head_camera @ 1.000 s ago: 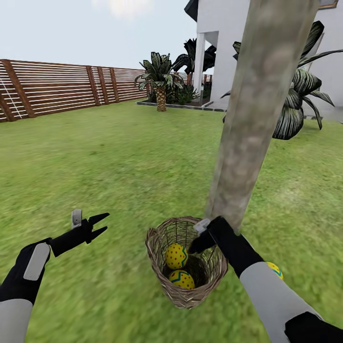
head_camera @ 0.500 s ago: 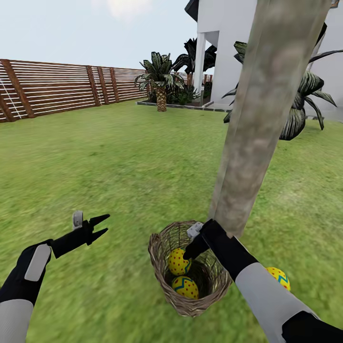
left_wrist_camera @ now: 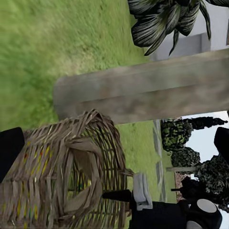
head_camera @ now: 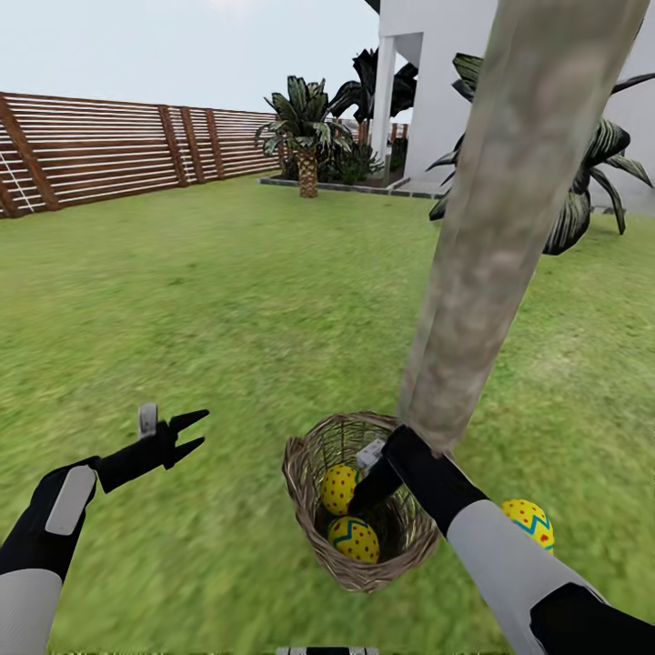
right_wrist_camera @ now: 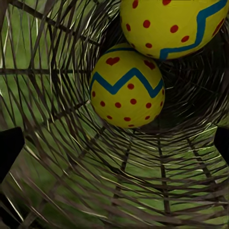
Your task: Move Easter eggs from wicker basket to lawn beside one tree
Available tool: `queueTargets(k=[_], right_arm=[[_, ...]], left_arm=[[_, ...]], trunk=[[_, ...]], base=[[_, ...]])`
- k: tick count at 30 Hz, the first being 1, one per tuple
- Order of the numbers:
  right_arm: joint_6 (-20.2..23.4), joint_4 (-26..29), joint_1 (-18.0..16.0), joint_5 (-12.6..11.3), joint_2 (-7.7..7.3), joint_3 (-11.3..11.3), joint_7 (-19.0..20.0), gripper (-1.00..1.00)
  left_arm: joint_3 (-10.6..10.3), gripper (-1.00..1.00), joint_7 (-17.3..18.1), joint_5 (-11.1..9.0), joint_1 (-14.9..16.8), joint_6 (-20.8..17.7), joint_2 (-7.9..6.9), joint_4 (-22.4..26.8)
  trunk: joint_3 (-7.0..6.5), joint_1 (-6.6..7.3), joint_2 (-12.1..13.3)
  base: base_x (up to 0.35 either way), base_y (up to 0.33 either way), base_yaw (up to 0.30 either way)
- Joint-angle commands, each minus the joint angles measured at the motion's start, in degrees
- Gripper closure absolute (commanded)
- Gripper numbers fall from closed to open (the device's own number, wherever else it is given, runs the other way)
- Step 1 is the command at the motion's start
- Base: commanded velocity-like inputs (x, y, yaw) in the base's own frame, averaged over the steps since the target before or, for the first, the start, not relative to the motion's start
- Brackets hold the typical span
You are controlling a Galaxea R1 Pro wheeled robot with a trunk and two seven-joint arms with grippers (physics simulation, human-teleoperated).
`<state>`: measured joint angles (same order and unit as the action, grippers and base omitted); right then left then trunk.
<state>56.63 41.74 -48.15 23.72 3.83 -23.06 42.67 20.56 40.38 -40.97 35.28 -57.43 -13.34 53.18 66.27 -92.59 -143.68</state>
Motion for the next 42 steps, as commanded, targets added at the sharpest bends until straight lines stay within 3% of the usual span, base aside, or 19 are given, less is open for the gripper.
queueTargets(k=[1,7,10,13,22,34,42], right_arm=[[0.0,0.3,-0.1,0.6,-0.03,0.0,0.5,-1.0],[-0.2,0.5,-0.9,0.7,-0.01,0.9,-1.3,-1.0],[-0.3,0.5,-1.3,0.7,0.16,3.7,-4.9,-1.0],[-0.4,0.5,-1.4,0.6,0.26,4.5,-6.0,-1.0],[-0.5,0.4,-1.8,0.5,1.25,4.9,-6.4,-1.0],[-0.5,2.9,-2.6,0.6,1.35,4.9,-6.5,-1.0],[-2.0,4.1,-2.6,0.6,1.52,4.9,-9.8,-1.0]], left_arm=[[0.1,-1.0,0.3,0.2,0.0,-0.2,0.04,0.0],[0.1,-1.0,0.3,0.2,0.1,-0.2,0.17,0.0],[0.1,-1.0,0.3,0.2,0.1,-0.2,0.27,0.0],[0.1,-1.0,0.3,0.2,0.1,-0.2,0.32,0.0],[0.1,-1.0,0.3,0.2,0.1,-0.2,0.33,-0.1],[0.1,-1.0,0.3,0.2,0.1,-0.2,0.5,-0.1],[0.1,-1.0,0.3,0.2,0.1,-0.1,0.54,-0.1]], trunk=[[0.28,-0.01,0.0],[1.61,-0.16,-0.1],[2.27,-0.24,-0.2],[2.94,-0.32,-0.2],[4.93,-0.55,-0.3],[7.59,-0.86,-0.5],[9.36,-1.07,-0.6]], base=[[0.0,0.0,0.0],[0.0,0.0,0.0],[0.0,0.0,0.0],[0.0,0.0,0.0],[0.0,0.0,0.0],[0.0,0.0,0.0],[0.0,0.0,0.0]])
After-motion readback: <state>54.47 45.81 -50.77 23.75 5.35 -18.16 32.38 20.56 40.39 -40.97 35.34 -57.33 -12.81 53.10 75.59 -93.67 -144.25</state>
